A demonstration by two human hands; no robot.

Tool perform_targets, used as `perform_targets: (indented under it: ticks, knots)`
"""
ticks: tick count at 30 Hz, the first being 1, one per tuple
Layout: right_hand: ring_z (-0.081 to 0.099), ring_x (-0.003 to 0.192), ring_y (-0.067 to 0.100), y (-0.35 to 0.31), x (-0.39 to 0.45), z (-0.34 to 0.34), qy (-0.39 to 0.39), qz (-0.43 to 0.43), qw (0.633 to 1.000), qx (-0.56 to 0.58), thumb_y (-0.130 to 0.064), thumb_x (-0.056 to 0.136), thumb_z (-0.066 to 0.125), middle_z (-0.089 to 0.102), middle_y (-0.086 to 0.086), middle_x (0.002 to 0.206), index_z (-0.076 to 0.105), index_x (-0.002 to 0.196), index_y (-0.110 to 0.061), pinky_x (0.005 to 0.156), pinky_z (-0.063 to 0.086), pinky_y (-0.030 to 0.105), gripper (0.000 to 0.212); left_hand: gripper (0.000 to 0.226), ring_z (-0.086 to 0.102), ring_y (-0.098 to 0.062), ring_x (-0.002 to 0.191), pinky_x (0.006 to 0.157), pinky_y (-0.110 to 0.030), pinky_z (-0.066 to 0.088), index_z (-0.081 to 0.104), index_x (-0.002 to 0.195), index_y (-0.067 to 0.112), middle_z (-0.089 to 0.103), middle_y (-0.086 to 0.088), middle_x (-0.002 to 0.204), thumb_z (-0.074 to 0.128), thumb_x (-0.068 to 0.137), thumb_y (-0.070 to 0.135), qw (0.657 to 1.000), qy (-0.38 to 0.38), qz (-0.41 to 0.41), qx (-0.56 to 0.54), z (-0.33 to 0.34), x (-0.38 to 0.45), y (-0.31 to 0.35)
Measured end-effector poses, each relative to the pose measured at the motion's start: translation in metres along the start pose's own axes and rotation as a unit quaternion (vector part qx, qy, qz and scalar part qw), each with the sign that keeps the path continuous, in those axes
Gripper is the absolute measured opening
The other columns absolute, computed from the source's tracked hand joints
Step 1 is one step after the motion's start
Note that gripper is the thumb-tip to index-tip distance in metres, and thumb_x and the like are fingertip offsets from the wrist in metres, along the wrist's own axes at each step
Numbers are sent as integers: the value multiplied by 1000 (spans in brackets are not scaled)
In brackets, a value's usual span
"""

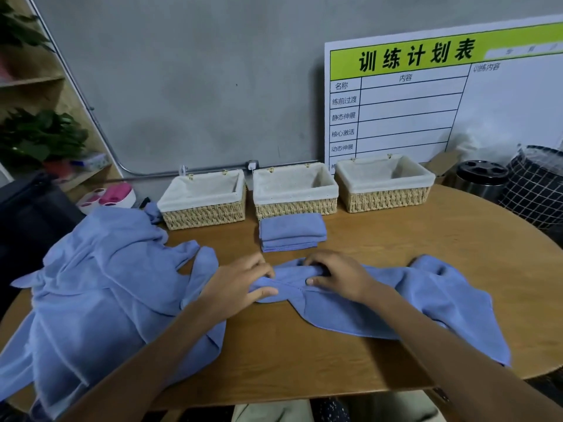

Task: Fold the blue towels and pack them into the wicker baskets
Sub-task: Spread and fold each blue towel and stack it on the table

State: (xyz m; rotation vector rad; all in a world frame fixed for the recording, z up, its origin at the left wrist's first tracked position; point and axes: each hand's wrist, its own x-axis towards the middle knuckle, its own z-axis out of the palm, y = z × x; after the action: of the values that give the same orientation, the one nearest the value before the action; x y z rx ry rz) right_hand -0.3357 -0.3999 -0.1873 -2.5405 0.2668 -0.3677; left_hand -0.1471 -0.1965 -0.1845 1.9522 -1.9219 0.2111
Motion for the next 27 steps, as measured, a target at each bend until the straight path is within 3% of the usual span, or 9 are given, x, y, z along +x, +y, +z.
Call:
perform_targets:
  ticks: [4, 7, 10, 13, 15, 19, 21, 24, 27]
  knots:
    - [57, 88, 8, -12, 8, -14, 25, -24, 999, 18, -30, 86, 76, 60, -4, 101, 64, 103, -24, 72, 43, 17, 22, 34, 44, -5, 70, 52, -33, 43, 66, 95, 24, 45, 11, 92, 49, 98, 54, 997, 61, 30, 23, -20, 28, 6]
    - [60, 91, 7, -28, 4, -24, 41, -56, 995, 75, -30, 94, 67, 63, -2, 103, 67, 107, -17, 78, 47, 20, 18, 34, 54, -13, 71, 53, -37, 47, 64, 96, 29, 54, 10, 93, 44, 99, 57, 994, 101, 15, 24, -35, 48, 18]
    - [60, 85, 5, -37, -8, -31, 37, -38, 983, 174, -29, 98, 61, 66, -9, 92, 67, 99, -19, 77, 45, 18, 11, 45, 59, -9, 76, 56, -33, 48, 64, 94, 34, 64, 13, 91, 32, 99, 66, 993, 112, -5, 29, -37, 63, 31]
    - [46, 69, 4, -33, -18, -33, 41, -31, 979, 196, -43, 95, 59, 49, -14, 74, 57, 83, -19, 67, 37, 21, 27, 39, 57, -8, 70, 56, -28, 43, 64, 89, 33, 65, 12, 83, 39, 97, 62, 990, 131, -32, 37, -34, 77, 40]
    - [44, 67, 5, -29, -19, -33, 65, -5, 982, 180, -40, 93, 63, 47, -8, 72, 56, 82, -13, 66, 36, 27, 30, 33, 57, -8, 69, 56, -29, 44, 63, 88, 33, 66, 12, 79, 43, 96, 58, 987, 145, -45, 43, -35, 87, 45]
    - [49, 62, 7, -9, -14, -45, 124, 47, 988, 82, -17, 86, 57, 54, -7, 65, 53, 72, -23, 66, 43, 37, 16, 41, 57, -11, 69, 57, -33, 44, 61, 86, 31, 65, 10, 74, 40, 92, 66, 987, 128, -43, 82, -63, 104, 47]
    - [53, 65, 14, 4, -13, -67, 163, 50, 984, 46, -10, 88, 57, 62, 1, 70, 62, 77, -19, 65, 43, 36, 15, 44, 55, -14, 72, 60, -33, 43, 61, 85, 31, 65, 9, 75, 38, 88, 69, 988, 90, -55, 115, -85, 108, 37]
    - [56, 68, 20, 21, -11, -109, 228, 50, 972, -29, -6, 89, 61, 66, 4, 73, 69, 78, -11, 62, 39, 33, 15, 40, 56, -13, 72, 66, -35, 44, 54, 78, 39, 62, 8, 72, 37, 83, 75, 990, 73, -99, 68, -115, 99, 9]
    - [51, 62, 9, 19, -10, -140, 283, 84, 955, -16, -10, 91, 66, 60, -7, 65, 71, 79, -11, 59, 36, 22, 13, 46, 57, -9, 69, 65, -35, 44, 55, 79, 31, 60, 5, 70, 39, 82, 74, 989, 84, -112, 39, -130, 90, -7]
